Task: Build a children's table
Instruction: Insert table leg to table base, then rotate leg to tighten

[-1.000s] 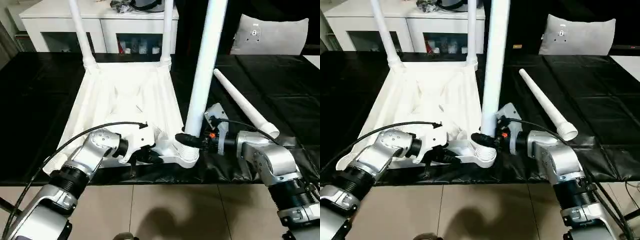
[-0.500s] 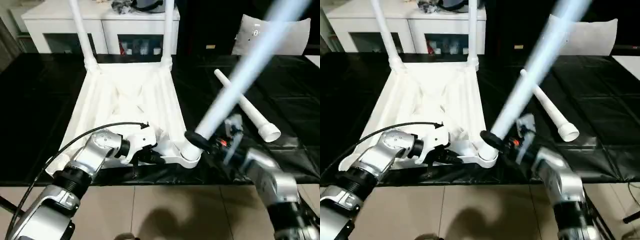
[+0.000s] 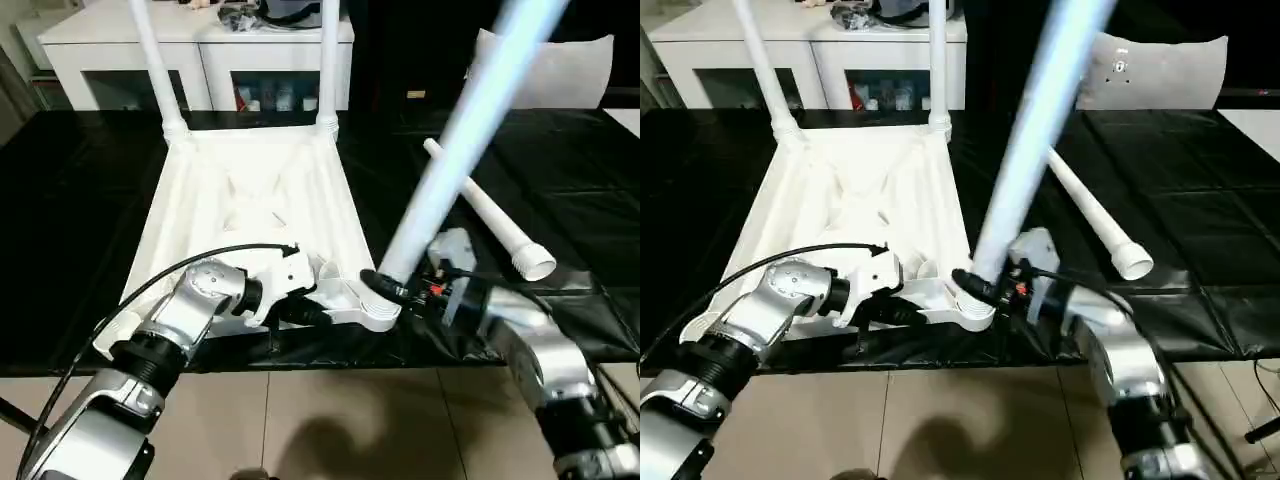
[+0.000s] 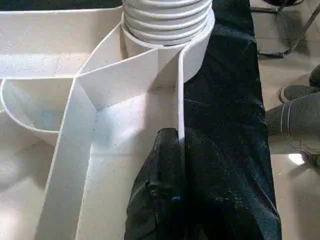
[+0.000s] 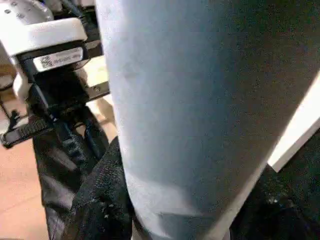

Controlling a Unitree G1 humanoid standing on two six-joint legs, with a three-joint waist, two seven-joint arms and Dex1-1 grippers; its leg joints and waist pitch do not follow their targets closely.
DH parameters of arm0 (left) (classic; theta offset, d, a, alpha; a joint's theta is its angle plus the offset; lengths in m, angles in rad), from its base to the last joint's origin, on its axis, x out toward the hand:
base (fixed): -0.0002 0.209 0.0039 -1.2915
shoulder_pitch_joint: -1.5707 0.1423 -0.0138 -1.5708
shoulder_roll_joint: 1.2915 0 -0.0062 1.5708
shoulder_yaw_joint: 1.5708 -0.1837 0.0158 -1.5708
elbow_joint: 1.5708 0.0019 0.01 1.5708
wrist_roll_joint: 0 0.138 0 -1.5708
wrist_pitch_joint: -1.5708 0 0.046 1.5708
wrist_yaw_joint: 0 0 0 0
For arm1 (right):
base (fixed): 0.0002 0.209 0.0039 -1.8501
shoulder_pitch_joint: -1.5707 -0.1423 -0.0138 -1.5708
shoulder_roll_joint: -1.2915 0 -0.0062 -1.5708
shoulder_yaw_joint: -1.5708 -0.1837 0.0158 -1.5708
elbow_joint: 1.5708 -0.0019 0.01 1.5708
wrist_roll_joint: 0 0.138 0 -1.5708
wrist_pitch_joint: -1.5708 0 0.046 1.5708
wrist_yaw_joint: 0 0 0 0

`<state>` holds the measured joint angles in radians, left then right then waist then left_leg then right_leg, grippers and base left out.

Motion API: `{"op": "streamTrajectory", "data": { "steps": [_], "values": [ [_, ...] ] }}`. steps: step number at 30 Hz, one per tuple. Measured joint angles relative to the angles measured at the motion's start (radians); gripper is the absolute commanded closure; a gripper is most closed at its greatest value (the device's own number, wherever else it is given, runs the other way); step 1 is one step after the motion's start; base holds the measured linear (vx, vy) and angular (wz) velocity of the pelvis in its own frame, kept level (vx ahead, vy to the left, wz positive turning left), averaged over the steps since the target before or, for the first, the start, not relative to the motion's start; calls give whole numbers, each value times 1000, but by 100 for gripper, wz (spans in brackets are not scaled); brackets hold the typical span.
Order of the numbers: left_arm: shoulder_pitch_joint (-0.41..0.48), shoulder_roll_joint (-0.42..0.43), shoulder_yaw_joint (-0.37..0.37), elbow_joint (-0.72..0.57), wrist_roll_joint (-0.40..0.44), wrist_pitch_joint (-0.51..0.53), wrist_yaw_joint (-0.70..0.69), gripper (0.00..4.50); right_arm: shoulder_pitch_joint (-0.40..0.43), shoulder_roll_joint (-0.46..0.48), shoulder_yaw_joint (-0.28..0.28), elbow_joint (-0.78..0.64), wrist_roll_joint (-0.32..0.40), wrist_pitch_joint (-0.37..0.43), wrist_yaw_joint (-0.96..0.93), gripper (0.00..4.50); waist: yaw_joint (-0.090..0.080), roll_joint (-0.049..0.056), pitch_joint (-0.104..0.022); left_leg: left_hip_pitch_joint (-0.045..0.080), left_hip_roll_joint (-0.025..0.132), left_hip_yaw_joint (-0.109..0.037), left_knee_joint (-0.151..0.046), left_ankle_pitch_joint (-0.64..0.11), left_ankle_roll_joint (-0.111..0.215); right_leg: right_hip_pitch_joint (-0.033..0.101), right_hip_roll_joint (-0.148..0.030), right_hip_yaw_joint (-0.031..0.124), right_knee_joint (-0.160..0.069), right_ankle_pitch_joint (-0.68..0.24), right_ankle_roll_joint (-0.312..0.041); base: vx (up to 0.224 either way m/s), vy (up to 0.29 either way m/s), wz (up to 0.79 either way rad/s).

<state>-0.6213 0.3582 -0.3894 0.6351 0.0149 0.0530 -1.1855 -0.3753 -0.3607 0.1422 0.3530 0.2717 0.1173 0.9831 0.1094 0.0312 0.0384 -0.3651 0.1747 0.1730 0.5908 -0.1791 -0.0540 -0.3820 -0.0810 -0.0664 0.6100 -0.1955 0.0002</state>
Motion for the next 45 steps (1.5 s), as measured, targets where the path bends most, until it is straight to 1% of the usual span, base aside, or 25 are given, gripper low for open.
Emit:
{"op": "streamTrajectory", "data": {
  "steps": [1,2,10,16,18,19,21,23,24,25,28,31,34,37,40,41,43,45],
  "values": [
    [-14,0,-1,20,2,-4,-11,450,-22,-5,18,16,-11,3,15,259,-1,0,0,0,0,0,0,0,0,0,0,0,0,0,0,0,0,0],
    [-18,0,-2,26,2,-6,-15,450,-28,-6,24,24,-18,4,24,259,-1,0,0,0,0,0,0,0,0,0,0,0,0,0,0,0,0,0],
    [-85,-10,-2,148,6,-43,-43,450,-52,8,26,49,-35,4,28,259,0,0,2,1,0,0,-3,0,0,-1,0,-1,0,0,-1,0,0,0],
    [-87,-5,2,155,9,-46,-45,450,-43,32,23,38,-39,10,-5,259,0,0,3,3,0,0,-10,0,0,-1,0,-1,0,0,0,0,0,0],
    [-73,-2,25,138,9,-10,-23,450,-43,59,20,32,-52,11,-76,259,-3,-2,4,7,0,0,-13,0,-1,0,0,-1,-1,0,0,0,0,0],
    [-54,-1,42,109,8,24,8,450,-45,85,18,32,-68,14,-137,259,-9,-2,4,8,-1,0,-15,0,-1,0,0,-1,-1,0,0,0,0,0],
    [-42,-7,54,80,8,64,41,450,-51,105,14,32,-78,27,-197,259,-19,-3,6,9,-1,0,-16,0,-1,-1,0,-1,-2,-1,1,0,0,0],
    [-16,-37,75,21,3,135,107,450,-70,138,-4,47,-91,48,-285,259,-31,-4,9,9,-1,0,-17,0,-1,-2,0,-1,-6,-1,1,0,0,0],
    [-3,-59,91,-5,3,172,155,450,-89,161,-20,72,-102,59,-341,259,-38,-5,9,9,-1,-1,-17,0,-1,-2,0,-2,-8,-1,1,0,0,0],
    [2,-86,100,-32,5,220,217,450,-121,182,-34,105,-113,73,-408,259,-49,-5,10,8,-1,-2,-18,0,-1,-2,0,-3,-14,-1,1,0,0,0],
    [2,-150,109,-69,14,301,328,450,-175,208,-63,172,-126,82,-518,259,-60,-5,10,6,-4,-1,-20,0,-1,-1,0,-2,-24,-1,1,0,0,0],
    [5,-210,124,-93,56,346,443,450,-274,251,-79,295,-138,90,-624,259,-71,-7,10,6,-4,0,-21,0,-1,-2,0,-1,-26,0,0,0,0,0],
    [9,-226,120,-115,68,365,475,450,-301,263,-90,324,-149,92,-650,259,-73,-9,9,6,-4,0,-22,0,0,-1,0,-1,-26,1,-1,0,0,0],
    [13,-217,116,-132,83,366,488,450,-329,281,-92,355,-162,93,-673,259,-75,-11,7,6,-3,1,-28,0,-1,-1,2,-1,-26,3,-4,0,0,0],
    [13,-213,117,-136,85,366,492,450,-347,287,-93,379,-164,90,-676,259,-75,-12,6,9,-2,1,-34,0,-1,-1,4,-2,-26,5,-9,0,0,0],
    [13,-212,118,-136,85,366,492,450,-350,287,-93,385,-164,87,-675,224,-75,-12,6,9,-1,1,-35,0,-1,-1,4,-2,-26,5,-9,0,0,0],
    [13,-209,118,-137,87,364,492,450,-360,291,-97,413,-163,74,-672,224,-75,-12,6,10,-1,1,-36,-1,-1,-1,5,-2,-26,5,-9,0,0,0],
    [14,-208,117,-139,87,361,492,450,-362,291,-102,426,-163,66,-673,187,-74,-12,6,10,-1,1,-36,-1,-2,-2,5,-2,-26,5,-9,0,0,0]
  ]
}}
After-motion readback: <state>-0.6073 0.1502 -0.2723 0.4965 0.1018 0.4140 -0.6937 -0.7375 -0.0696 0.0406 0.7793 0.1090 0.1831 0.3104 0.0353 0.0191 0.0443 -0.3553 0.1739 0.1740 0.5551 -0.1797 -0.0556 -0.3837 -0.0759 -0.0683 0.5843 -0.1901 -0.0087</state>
